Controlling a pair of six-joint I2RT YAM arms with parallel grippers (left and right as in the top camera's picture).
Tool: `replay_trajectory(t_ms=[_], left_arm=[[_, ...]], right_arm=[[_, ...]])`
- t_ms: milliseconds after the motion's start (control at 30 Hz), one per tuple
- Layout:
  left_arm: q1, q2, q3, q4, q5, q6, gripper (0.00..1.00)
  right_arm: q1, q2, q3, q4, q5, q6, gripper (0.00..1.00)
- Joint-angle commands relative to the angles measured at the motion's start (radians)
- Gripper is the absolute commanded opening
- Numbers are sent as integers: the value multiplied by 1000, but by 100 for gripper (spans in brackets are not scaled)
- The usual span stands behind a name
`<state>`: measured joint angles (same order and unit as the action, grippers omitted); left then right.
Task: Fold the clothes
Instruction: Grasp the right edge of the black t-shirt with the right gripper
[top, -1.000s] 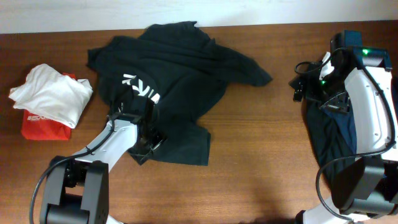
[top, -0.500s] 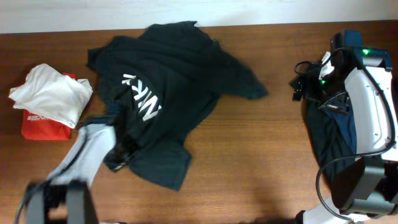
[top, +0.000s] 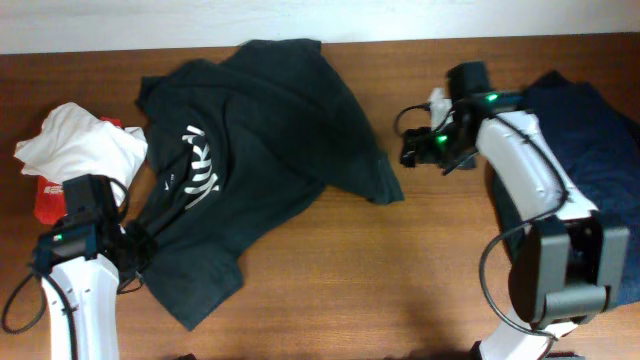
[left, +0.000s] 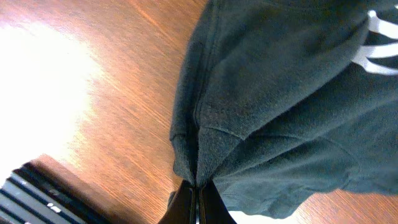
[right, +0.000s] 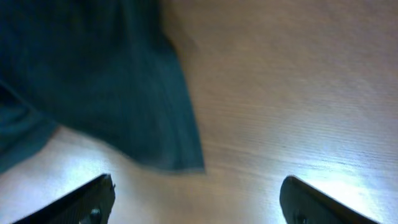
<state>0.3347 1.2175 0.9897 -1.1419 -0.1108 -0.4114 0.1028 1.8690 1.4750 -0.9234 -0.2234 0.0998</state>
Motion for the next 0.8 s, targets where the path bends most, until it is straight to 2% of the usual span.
replay_trajectory(t_ms=[0, 200, 367, 433, 467, 533, 667, 767], left_arm=[[35, -7, 6, 2, -35, 24, 0], [35, -7, 6, 4, -32, 24, 0], [35, -7, 6, 3, -32, 24, 1], [35, -7, 6, 2, -32, 24, 0], [35, -7, 6, 0, -32, 24, 0], [35, -7, 6, 0, -32, 24, 0], [35, -7, 6, 0, -32, 24, 0], [35, -7, 6, -1, -32, 24, 0]], right_arm=[[63, 8, -80, 142, -9, -17, 87], [134, 65, -209, 372, -1, -14, 82], [142, 129, -225, 463, 7, -13, 78], [142, 151, -225, 486, 31, -14, 69], [142, 165, -225, 496, 40, -13, 52], [142, 182, -225, 509, 73, -13, 4], [121, 172, -198, 537, 239, 39, 4], [62, 170, -85, 536, 288, 40, 4]])
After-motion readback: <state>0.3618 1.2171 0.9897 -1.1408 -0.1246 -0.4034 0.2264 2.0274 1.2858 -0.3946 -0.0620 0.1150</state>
